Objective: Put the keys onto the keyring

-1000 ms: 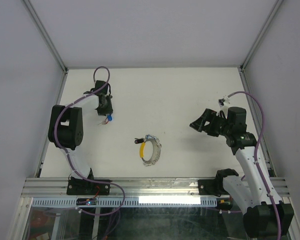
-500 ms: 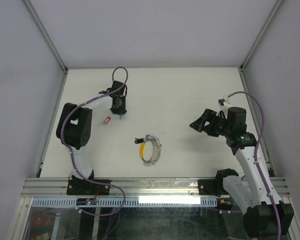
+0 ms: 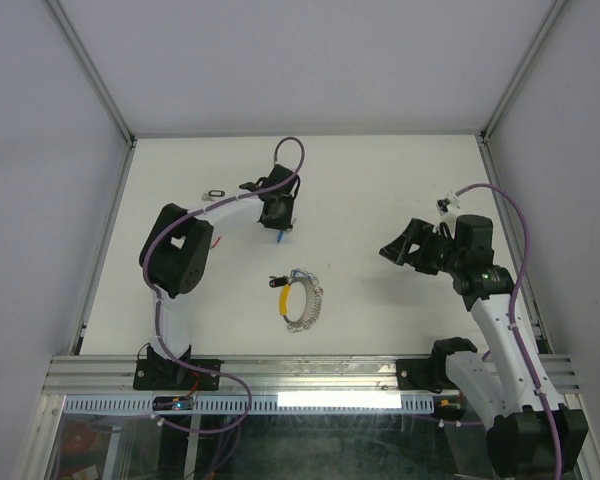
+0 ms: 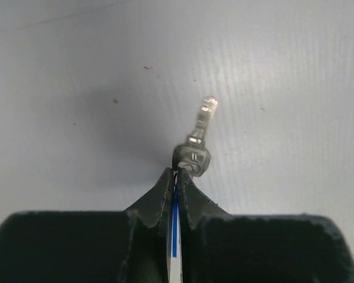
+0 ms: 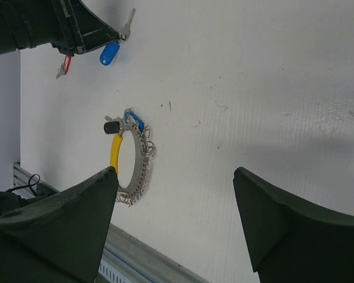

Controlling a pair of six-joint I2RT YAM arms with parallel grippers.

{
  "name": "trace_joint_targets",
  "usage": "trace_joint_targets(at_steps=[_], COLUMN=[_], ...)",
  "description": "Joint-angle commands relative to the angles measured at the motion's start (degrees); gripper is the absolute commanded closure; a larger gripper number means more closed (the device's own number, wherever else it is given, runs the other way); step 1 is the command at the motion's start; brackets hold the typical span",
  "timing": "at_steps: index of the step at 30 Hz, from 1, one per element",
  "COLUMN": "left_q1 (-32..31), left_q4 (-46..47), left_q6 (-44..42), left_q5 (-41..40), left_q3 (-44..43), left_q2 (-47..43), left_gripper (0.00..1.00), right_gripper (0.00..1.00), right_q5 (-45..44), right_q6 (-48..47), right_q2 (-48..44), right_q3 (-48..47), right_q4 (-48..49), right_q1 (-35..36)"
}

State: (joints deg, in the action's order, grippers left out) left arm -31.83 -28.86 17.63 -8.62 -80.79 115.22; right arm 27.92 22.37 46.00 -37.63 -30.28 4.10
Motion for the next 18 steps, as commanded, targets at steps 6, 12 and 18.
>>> trace_joint_targets(at_steps=[6,12,18], left_q1=[-6.1,-12.7,-17.4], left_q4=[-1.5,0.6,3.3], left_q6=[2.0,2.3,0.9], left_q5=[1.4,4.6,6.9], left_q3=[-7.2,-12.4,-15.3], left_q2=[1.3,2.6,3.1], left_gripper=[1.00,1.00,0.71], right_gripper=[0.18,0.18,0.17], right_q5=[-0.8,-5.9,-7.4], right_q6=[-0.6,1.3,2.1], right_q2=[-2.3,-5.4,-6.5], right_q3=[-1.6,-1.6,-1.2], right_q4=[-0.1,-0.2,-0.3], right_q1=[-0.3,-0.3,-0.4])
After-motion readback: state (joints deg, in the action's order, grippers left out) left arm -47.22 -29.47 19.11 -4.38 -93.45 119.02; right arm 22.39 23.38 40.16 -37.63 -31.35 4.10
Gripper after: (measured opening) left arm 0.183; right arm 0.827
